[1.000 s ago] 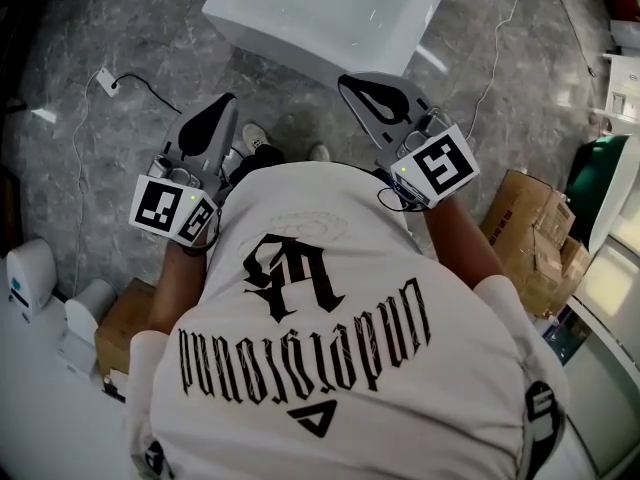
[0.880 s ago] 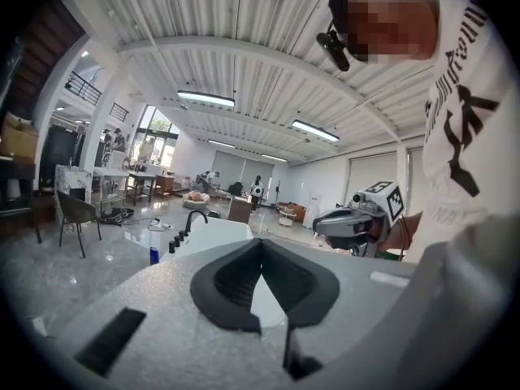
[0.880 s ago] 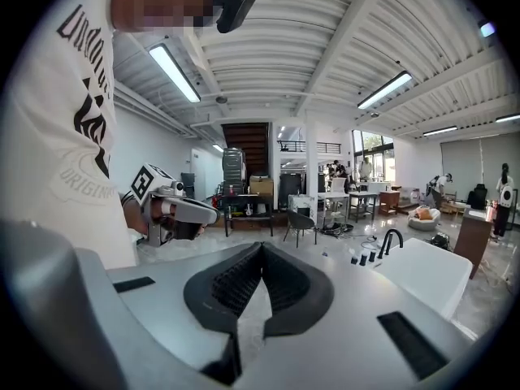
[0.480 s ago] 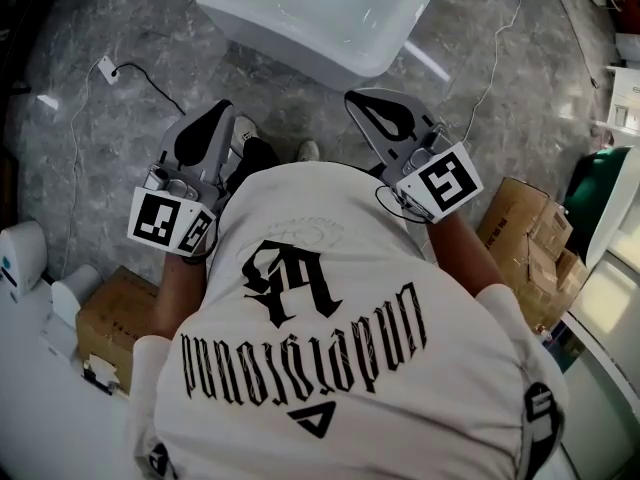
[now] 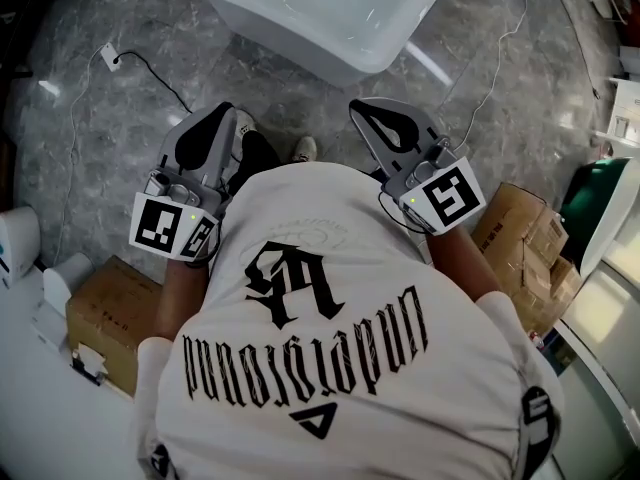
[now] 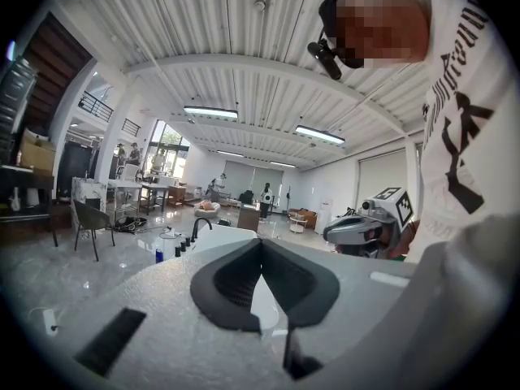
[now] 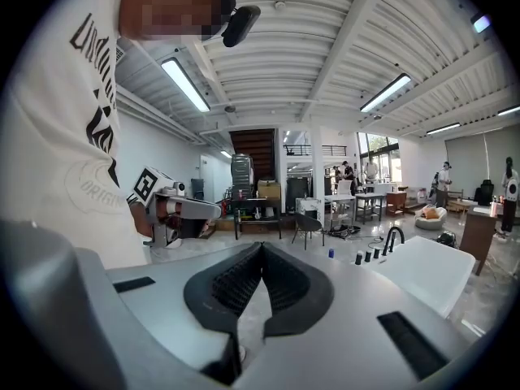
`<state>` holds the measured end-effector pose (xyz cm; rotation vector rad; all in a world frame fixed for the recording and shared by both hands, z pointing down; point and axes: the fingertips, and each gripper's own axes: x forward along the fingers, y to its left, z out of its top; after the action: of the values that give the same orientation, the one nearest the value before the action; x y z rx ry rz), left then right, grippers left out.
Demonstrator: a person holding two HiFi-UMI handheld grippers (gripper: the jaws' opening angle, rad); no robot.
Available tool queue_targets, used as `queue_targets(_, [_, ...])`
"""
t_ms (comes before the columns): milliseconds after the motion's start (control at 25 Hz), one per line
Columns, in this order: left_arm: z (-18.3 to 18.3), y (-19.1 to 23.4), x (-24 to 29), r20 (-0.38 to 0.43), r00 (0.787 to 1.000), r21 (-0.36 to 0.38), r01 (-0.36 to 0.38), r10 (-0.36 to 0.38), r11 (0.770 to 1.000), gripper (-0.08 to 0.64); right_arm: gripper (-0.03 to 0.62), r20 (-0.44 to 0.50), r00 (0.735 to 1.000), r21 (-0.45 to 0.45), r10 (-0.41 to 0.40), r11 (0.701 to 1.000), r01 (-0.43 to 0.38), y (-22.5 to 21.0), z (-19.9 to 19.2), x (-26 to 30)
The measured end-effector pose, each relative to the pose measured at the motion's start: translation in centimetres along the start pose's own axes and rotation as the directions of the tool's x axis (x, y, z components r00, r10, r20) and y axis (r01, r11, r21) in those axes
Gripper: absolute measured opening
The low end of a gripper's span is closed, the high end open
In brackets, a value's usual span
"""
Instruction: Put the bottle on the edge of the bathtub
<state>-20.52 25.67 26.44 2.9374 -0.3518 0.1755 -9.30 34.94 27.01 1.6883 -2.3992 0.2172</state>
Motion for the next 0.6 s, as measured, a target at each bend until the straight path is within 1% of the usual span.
queue_targets(400, [0.1, 0.0, 0.7, -0.004, 0.999, -0.001, 0.034, -0.034, 0.999, 0.014, 0.015, 0.001, 0.999, -0.006, -0.037, 0.999, 0.037, -1.1, 0.5, -0.2])
queue_targets(600, [0.1, 0.8, 1.1, -0.013, 0.999, -0.004, 0.044, -0.044, 0.999, 0.014, 0.015, -0.009, 0.999, -0.003, -0.044, 0.999, 0.044, -1.7, 0.4, 0.5])
